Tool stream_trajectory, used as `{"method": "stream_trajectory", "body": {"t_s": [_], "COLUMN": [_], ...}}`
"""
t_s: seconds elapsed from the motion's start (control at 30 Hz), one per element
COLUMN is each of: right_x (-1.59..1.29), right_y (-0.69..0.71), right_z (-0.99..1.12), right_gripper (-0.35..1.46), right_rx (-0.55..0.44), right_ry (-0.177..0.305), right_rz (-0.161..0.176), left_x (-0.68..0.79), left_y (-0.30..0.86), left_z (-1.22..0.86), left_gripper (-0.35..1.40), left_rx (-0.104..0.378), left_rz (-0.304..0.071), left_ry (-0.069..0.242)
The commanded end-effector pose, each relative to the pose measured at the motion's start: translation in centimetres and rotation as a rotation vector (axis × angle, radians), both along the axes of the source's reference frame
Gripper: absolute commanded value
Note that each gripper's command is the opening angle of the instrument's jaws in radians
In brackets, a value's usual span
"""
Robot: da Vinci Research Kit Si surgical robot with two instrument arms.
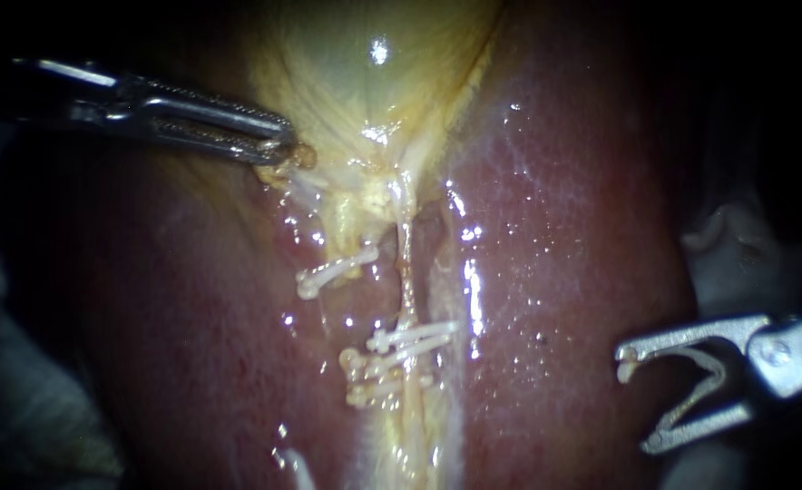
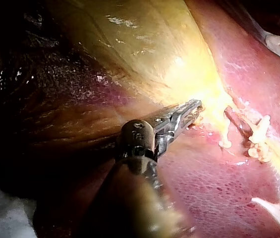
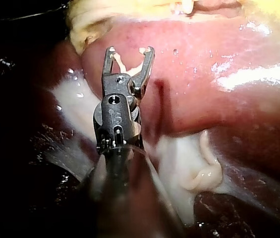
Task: Clipping third clip right tube
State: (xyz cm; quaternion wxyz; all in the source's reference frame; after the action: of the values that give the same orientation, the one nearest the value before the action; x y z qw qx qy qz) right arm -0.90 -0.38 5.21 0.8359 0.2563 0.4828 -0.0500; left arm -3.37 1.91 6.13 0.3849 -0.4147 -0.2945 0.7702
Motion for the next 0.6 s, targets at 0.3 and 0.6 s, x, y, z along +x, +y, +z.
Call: {"method": "stream_trajectory", "body": {"t_s": [0.3,0.6], "right_x": [0.0,0.06], "right_y": [-0.01,0.0], "right_z": [0.01,0.01], "right_gripper": [0.5,0.5], "right_rx": [0.0,0.002], "right_ry": [0.0,0.006], "right_rz": [-0.001,0.006], "left_x": [0.62,0.79], "left_y": [0.25,0.34], "left_z": [-0.5,-0.63], "left_gripper": [-0.35,-0.35], "left_rx": [-0.007,-0.02], "left_rz": [-0.037,-0.066], "left_ry": [0.011,0.017]}}
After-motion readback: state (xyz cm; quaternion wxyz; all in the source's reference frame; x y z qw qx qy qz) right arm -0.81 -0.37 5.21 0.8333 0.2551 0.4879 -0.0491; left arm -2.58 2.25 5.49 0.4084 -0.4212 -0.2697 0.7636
